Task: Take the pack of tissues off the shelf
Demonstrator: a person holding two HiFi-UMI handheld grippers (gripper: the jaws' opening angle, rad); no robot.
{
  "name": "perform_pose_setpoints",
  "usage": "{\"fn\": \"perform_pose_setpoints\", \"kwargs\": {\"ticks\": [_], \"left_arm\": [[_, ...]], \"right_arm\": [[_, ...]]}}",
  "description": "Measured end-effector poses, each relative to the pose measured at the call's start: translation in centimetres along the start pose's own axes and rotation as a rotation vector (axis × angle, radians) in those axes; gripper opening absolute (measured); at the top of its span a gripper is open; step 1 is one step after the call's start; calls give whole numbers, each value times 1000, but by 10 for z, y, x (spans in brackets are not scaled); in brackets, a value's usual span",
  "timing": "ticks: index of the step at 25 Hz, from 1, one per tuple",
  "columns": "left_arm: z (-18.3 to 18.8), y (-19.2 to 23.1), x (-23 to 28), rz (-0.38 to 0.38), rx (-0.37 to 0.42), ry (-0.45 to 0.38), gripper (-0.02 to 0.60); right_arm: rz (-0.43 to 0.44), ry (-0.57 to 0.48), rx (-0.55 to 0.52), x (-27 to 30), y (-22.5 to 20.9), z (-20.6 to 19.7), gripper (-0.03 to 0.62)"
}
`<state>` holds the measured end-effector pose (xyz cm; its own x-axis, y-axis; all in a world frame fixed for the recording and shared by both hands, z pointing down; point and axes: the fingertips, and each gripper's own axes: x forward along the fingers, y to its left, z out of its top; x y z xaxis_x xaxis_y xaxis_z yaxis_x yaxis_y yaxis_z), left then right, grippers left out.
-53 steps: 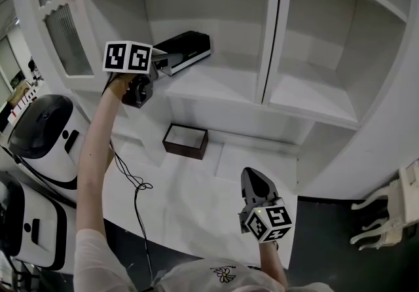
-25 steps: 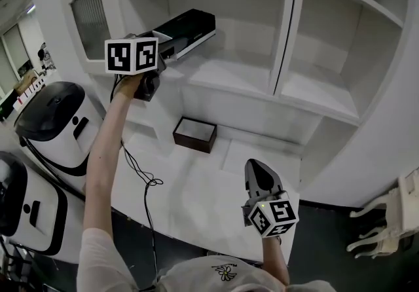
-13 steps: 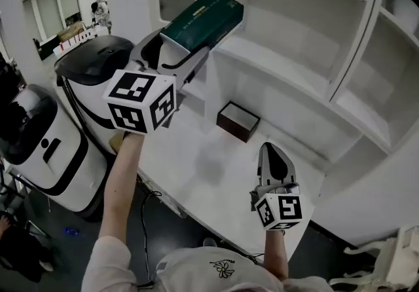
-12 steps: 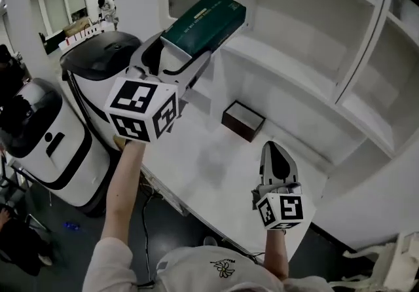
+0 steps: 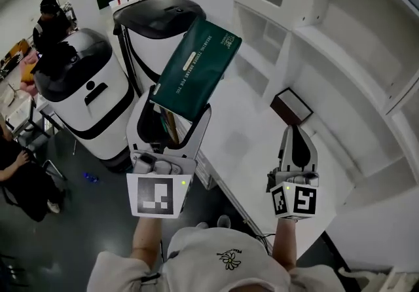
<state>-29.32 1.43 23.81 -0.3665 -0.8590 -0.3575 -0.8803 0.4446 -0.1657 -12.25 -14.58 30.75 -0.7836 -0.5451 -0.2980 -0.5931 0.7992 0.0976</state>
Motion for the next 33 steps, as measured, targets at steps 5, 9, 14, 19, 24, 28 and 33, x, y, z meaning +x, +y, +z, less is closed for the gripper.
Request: {"fn": "perform_pose_setpoints", "kwargs": {"ticks": [5,9,14,19,24,28,33], "left_arm": [[-25,12,-39,93,-26,22,390],[-45,15,-57,137,-71,36,391],[-54,18,-67,160,-101,73,390],[-56,18,-62,158,-94,79,390],[-61,11,-56,141,-96,87,390],[-67,7,-54,124,-98,98,390],[-71,4,-47,104,-90,104,390]], "right_arm": [[64,-19,-22,2,35,0,3],[109,-11,-22,3,51,-6,3],[131,2,-6,2,60,-5,3],[126,7,2,2,58,-9,3],[111,11,0,0,52,-11,3],[102,19,-4,-1,51,-14,3],[92,30,0,3,49,-19,3]]}}
